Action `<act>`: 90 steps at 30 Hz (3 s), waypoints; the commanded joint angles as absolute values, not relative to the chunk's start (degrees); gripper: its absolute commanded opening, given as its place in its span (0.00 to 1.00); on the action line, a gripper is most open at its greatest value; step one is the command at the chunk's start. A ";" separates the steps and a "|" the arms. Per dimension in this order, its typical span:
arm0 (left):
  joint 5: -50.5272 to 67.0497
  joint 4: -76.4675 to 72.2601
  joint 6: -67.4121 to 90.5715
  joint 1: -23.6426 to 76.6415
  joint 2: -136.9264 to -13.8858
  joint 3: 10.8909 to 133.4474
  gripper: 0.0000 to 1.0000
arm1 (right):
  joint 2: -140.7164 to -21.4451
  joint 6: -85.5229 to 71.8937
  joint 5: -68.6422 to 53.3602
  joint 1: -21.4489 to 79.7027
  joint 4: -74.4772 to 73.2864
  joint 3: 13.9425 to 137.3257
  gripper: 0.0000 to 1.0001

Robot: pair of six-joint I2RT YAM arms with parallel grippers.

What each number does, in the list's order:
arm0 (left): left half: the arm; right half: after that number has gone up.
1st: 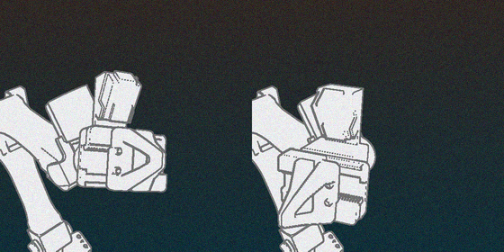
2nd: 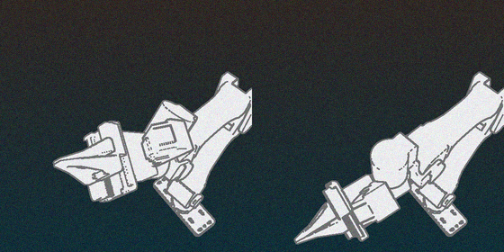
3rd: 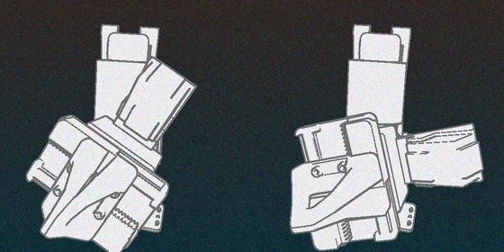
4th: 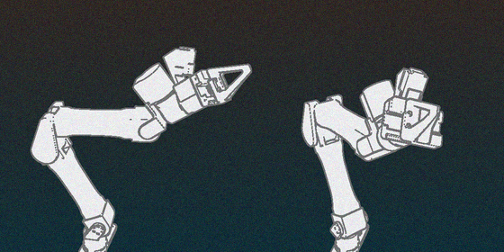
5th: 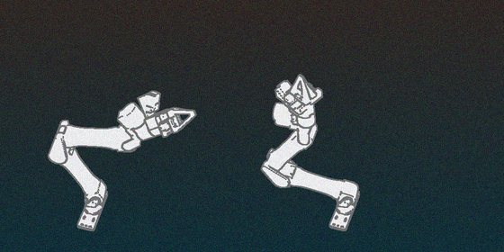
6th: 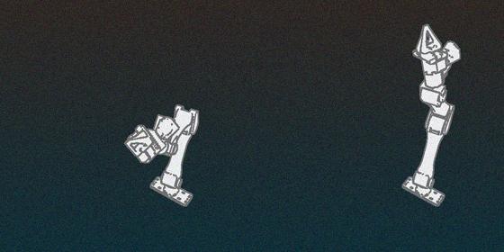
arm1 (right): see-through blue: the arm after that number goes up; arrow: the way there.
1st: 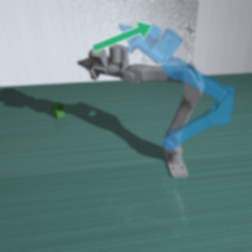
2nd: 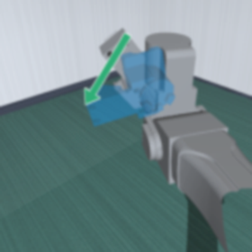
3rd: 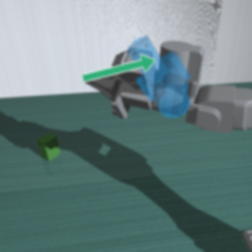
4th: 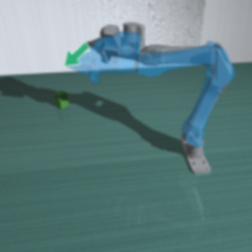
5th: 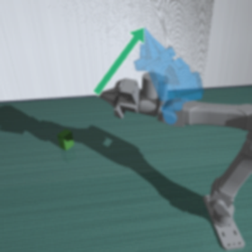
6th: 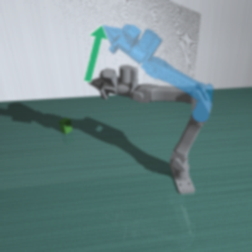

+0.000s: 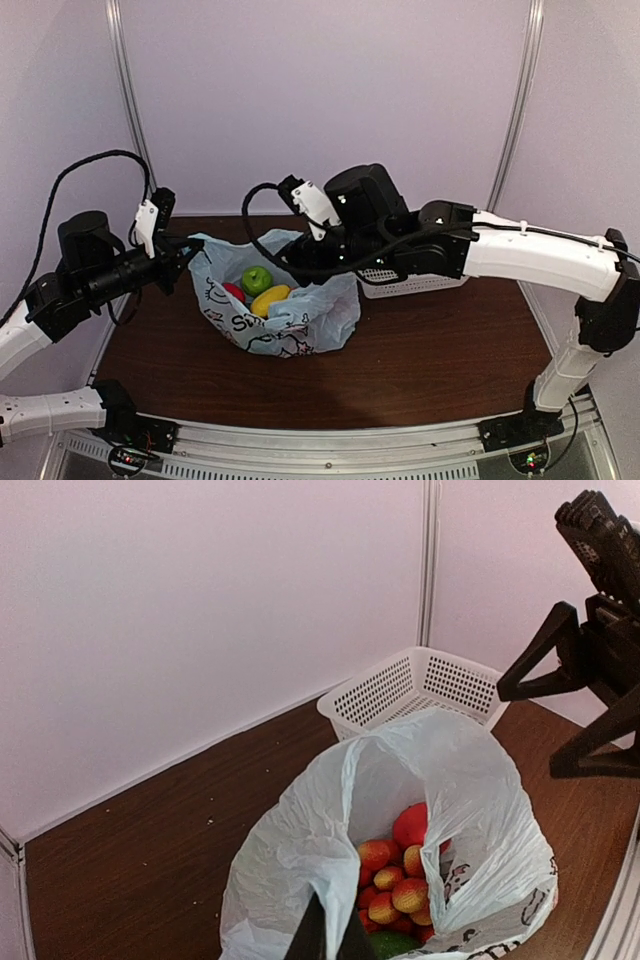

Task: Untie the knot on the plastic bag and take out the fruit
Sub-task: Adjust the takeout bag at the center of the board, then adjust the bag opening on the takeout bag.

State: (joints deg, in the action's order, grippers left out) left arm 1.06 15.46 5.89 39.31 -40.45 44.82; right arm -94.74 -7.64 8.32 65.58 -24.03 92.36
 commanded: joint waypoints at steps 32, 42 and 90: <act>3.00 13.09 5.58 39.02 -41.92 44.57 0.00 | -112.63 -7.86 0.18 68.09 -34.42 92.54 0.47; 2.11 12.92 5.54 39.02 -41.67 44.56 0.00 | -100.77 -13.04 3.31 68.04 -25.23 86.68 0.00; 6.32 13.16 5.54 39.02 -43.33 44.10 0.00 | -65.85 -26.72 26.61 67.73 -35.27 66.94 0.73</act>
